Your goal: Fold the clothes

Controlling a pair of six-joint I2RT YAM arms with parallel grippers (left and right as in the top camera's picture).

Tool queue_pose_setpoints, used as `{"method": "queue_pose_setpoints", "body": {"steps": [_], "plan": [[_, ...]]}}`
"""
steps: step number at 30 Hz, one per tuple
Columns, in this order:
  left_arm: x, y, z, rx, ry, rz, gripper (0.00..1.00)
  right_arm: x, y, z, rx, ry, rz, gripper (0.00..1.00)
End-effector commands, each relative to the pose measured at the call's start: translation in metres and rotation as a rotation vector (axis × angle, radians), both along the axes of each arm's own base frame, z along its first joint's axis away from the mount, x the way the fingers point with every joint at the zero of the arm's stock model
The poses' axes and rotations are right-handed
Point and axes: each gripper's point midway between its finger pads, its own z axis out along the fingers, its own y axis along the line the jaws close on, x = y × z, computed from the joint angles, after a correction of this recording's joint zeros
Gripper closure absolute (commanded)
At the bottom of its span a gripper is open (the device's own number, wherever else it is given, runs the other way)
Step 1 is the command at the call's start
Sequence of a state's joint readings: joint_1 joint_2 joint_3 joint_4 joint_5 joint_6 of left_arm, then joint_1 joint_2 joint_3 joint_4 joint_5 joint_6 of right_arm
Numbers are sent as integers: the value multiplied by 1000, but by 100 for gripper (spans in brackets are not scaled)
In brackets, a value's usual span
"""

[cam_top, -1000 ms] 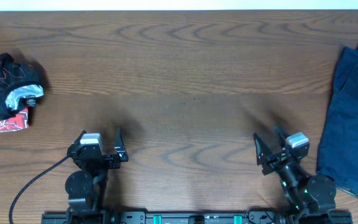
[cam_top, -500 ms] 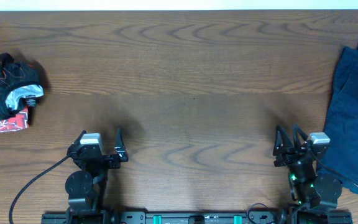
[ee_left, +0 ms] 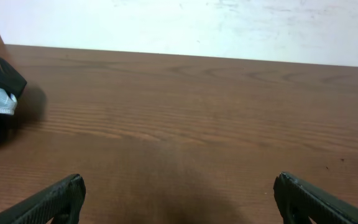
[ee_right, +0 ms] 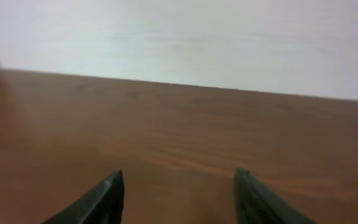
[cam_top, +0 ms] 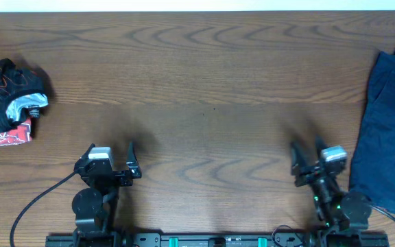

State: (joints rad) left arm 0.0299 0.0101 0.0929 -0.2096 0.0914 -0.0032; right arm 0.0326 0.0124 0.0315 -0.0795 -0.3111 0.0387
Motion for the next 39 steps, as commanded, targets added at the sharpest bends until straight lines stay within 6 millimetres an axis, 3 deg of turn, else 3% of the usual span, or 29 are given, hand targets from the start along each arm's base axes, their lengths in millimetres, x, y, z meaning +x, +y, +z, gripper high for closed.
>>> {"method": "queue_pose_setpoints", "body": {"steps": [1,9,12,14,16,22,25,26,27,28,39], "plan": [[0,-2,-13,-11,28,-6,2,-4,18,-4,-36,-12,64,45],[0,-2,-13,-11,28,-6,2,-3,17,-5,-56,-20,56,46],[0,-2,-13,-11,28,-6,2,-3,16,-5,-72,-26,53,51],[0,-2,-13,-11,28,-6,2,-3,16,-5,-90,-32,54,50],[0,-2,-13,-11,28,-6,2,-3,16,-5,-114,-41,55,43],[0,-2,-13,-11,28,-6,2,-3,17,-5,-114,-42,62,48],[0,-2,-13,-11,28,-6,2,-4,17,-5,-114,-41,63,40],[0,-2,-13,-11,28,-6,2,-4,19,-5,-112,-42,75,31],[0,-2,-13,-11,28,-6,2,-5,20,-5,-112,-44,81,13],[0,-2,-13,-11,28,-6,2,-5,20,-5,-112,-44,82,1],[0,-2,-13,-11,28,-6,2,-5,20,-4,-112,-45,82,1]]}}
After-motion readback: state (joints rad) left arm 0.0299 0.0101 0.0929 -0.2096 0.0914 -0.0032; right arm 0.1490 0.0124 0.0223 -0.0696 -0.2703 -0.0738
